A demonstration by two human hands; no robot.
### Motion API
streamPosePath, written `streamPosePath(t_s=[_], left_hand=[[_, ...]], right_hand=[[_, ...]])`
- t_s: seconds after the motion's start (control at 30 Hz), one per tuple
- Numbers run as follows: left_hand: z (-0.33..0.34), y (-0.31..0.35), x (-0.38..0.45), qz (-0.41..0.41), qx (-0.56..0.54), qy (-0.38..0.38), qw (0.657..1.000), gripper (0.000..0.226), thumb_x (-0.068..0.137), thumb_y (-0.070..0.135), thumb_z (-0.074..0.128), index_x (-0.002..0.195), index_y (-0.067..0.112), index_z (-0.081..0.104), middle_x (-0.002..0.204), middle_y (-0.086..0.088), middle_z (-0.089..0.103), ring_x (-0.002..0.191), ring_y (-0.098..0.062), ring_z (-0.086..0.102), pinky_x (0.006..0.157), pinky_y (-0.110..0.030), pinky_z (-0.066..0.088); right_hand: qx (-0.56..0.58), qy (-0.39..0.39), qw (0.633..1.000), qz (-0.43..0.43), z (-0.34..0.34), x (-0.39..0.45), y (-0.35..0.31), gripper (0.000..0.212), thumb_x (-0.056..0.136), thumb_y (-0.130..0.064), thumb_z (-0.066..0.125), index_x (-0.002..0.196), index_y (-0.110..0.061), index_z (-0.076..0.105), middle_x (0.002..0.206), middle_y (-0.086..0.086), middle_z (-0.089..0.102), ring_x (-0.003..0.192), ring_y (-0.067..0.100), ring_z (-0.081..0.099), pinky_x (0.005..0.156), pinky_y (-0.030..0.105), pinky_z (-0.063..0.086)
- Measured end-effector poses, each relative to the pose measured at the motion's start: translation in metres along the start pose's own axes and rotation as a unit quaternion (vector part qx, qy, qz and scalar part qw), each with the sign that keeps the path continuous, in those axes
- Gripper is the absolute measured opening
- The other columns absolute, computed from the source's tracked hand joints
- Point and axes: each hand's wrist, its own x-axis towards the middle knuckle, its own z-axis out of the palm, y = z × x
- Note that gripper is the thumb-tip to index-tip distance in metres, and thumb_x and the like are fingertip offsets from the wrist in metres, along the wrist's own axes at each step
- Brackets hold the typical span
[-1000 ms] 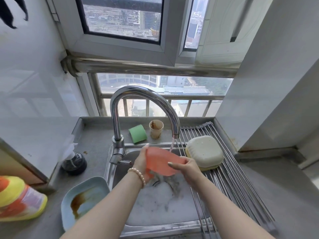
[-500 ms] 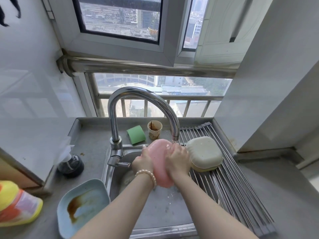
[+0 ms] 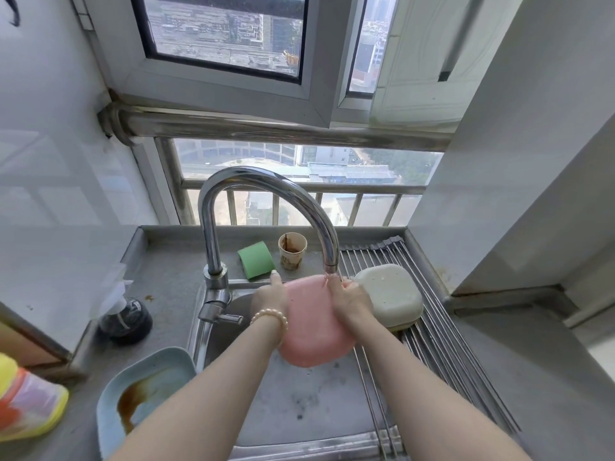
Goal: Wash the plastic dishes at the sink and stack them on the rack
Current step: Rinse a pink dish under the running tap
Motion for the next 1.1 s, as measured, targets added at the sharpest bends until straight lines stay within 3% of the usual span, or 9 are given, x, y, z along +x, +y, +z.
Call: streamPosePath(t_s=[0.13, 0.27, 0.43, 0.53, 0.6, 0.77, 0.93, 1.03, 1.1], left_hand=[[0.024, -0.014, -0.033, 0.206, 0.285, 0.023, 0.936, 0.071, 0.089, 0.068, 0.021, 0.134, 0.018, 0.043, 0.134, -0.011, 0.046, 0.124, -0.03, 0.042, 0.102, -0.042, 0.036], [0.042, -0.022, -0.043, 0.338, 0.378, -0.018, 0.862, 0.064, 0.093, 0.059, 0.002, 0.151, 0.035, 0.016, 0.158, 0.001, 0.02, 0.146, -0.025, 0.012, 0.116, -0.05, 0.009], [0.029, 0.003, -0.017, 0.217, 0.291, -0.096, 0.927, 0.059, 0.101, 0.05, 0.014, 0.127, 0.016, 0.055, 0.134, -0.012, 0.055, 0.122, -0.03, 0.051, 0.099, -0.039, 0.038], [0.034, 0.003, -0.034, 0.309, 0.409, 0.02, 0.858, 0.053, 0.1, 0.045, 0.013, 0.124, 0.02, 0.053, 0.124, -0.006, 0.059, 0.117, -0.026, 0.052, 0.099, -0.039, 0.037], [0.035, -0.006, -0.046, 0.404, 0.388, 0.026, 0.828, 0.05, 0.098, 0.044, 0.01, 0.128, 0.028, 0.046, 0.122, 0.002, 0.057, 0.116, -0.019, 0.05, 0.101, -0.037, 0.034], [0.017, 0.008, -0.009, 0.206, 0.321, -0.125, 0.916, 0.053, 0.093, 0.059, 0.028, 0.11, 0.02, 0.062, 0.121, -0.011, 0.062, 0.112, -0.03, 0.056, 0.095, -0.038, 0.044], [0.023, 0.006, -0.026, 0.223, 0.396, -0.049, 0.889, 0.057, 0.088, 0.066, 0.026, 0.127, 0.031, 0.05, 0.136, -0.005, 0.049, 0.127, -0.03, 0.043, 0.102, -0.046, 0.034], [0.016, 0.013, -0.011, 0.155, 0.326, -0.128, 0.924, 0.05, 0.087, 0.059, 0.04, 0.116, 0.024, 0.061, 0.128, -0.006, 0.059, 0.117, -0.028, 0.054, 0.099, -0.039, 0.041], [0.013, 0.015, 0.0, 0.122, 0.282, -0.134, 0.942, 0.043, 0.093, 0.042, 0.047, 0.119, 0.012, 0.064, 0.126, -0.011, 0.061, 0.116, -0.029, 0.055, 0.096, -0.031, 0.044]], right_hand=[[-0.072, 0.021, 0.997, 0.02, -0.003, 0.001, 0.008, 0.046, 0.105, -0.024, 0.02, 0.138, -0.002, 0.044, 0.134, 0.021, 0.052, 0.124, 0.033, 0.048, 0.1, 0.035, 0.035], [-0.05, 0.043, 0.997, 0.028, -0.005, 0.0, 0.011, 0.041, 0.103, -0.018, 0.027, 0.137, -0.001, 0.043, 0.136, 0.019, 0.051, 0.124, 0.032, 0.049, 0.098, 0.033, 0.037], [0.035, 0.058, 0.998, 0.018, 0.002, -0.005, 0.013, 0.042, 0.104, -0.018, 0.028, 0.116, 0.007, 0.06, 0.123, 0.024, 0.06, 0.115, 0.033, 0.054, 0.092, 0.032, 0.038], [0.056, 0.052, 0.997, 0.017, 0.01, 0.001, 0.012, 0.039, 0.103, -0.02, 0.031, 0.104, 0.001, 0.064, 0.116, 0.023, 0.063, 0.109, 0.033, 0.057, 0.088, 0.033, 0.04], [0.058, 0.037, 0.998, 0.014, 0.015, 0.003, 0.013, 0.032, 0.103, -0.023, 0.035, 0.102, -0.007, 0.062, 0.114, 0.019, 0.063, 0.109, 0.032, 0.058, 0.087, 0.034, 0.04], [0.075, 0.026, 0.997, -0.003, 0.023, -0.004, 0.01, 0.039, 0.101, -0.022, 0.034, 0.108, 0.0, 0.066, 0.117, 0.018, 0.064, 0.111, 0.031, 0.058, 0.092, 0.032, 0.042], [0.068, 0.01, 0.998, -0.009, 0.02, -0.001, 0.01, 0.038, 0.101, -0.021, 0.034, 0.11, -0.003, 0.066, 0.121, 0.016, 0.064, 0.113, 0.03, 0.056, 0.093, 0.031, 0.04], [0.064, -0.001, 0.997, -0.034, 0.021, -0.001, 0.01, 0.037, 0.101, -0.019, 0.035, 0.11, -0.002, 0.067, 0.12, 0.017, 0.064, 0.114, 0.029, 0.056, 0.096, 0.031, 0.04], [0.051, -0.004, 0.997, -0.066, 0.02, -0.001, 0.008, 0.038, 0.101, -0.019, 0.037, 0.082, -0.01, 0.069, 0.093, 0.01, 0.069, 0.097, 0.027, 0.059, 0.083, 0.031, 0.042]])
